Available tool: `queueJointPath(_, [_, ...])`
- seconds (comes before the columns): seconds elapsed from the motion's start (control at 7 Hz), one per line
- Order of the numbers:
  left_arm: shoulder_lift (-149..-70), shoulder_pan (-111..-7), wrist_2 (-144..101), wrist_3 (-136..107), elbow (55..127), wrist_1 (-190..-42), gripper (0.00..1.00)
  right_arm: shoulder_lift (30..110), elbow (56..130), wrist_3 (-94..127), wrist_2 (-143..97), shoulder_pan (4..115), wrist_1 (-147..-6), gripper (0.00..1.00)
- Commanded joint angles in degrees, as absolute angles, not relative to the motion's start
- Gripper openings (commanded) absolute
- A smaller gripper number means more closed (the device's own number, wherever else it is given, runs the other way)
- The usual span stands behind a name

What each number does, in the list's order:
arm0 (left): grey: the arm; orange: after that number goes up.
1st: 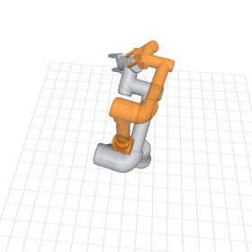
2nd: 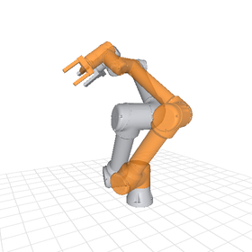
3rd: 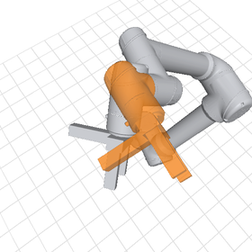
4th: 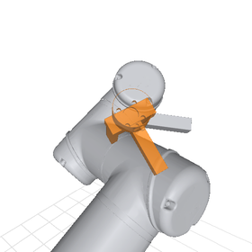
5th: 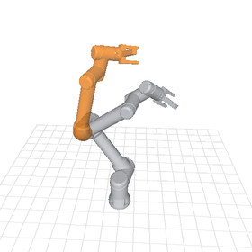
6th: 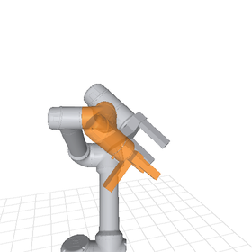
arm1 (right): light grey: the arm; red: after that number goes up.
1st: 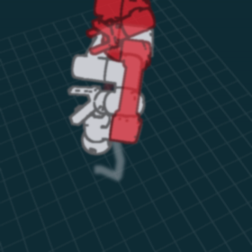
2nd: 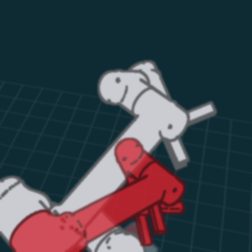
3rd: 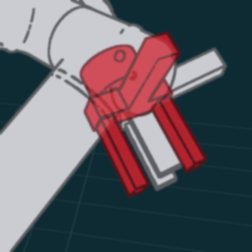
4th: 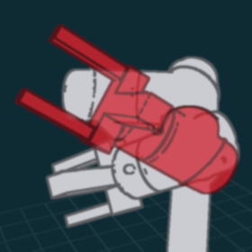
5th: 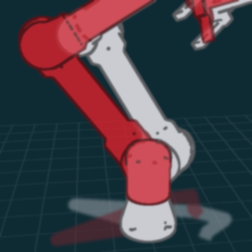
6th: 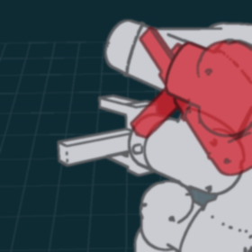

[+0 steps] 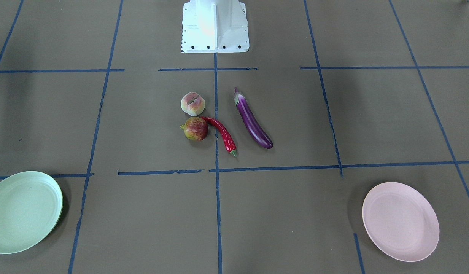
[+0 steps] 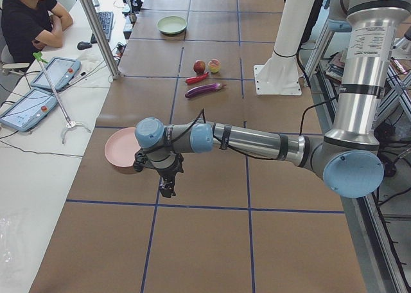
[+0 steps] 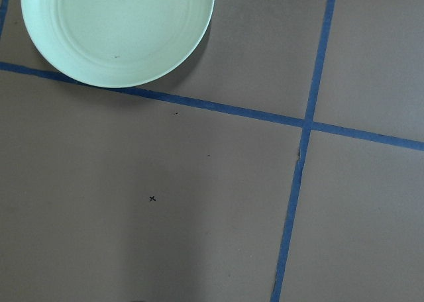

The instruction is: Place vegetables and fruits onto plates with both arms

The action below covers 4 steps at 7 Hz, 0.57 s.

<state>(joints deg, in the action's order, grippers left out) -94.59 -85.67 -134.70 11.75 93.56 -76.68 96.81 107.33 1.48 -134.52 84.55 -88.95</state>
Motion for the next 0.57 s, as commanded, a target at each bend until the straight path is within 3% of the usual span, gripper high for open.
queueJointPath(0.0, [-93.7, -85.78, -134.74, 11.95, 93.86, -77.08, 1.0, 97.38, 107.84, 1.58, -134.74, 84.38, -88.94, 1.0])
queueJointPath(0.43, [-92.37, -85.69, -134.91, 11.78, 96.85, -77.78, 1.0, 95.2, 111.16, 19.17, -137.99, 76.52, -88.77, 1.0])
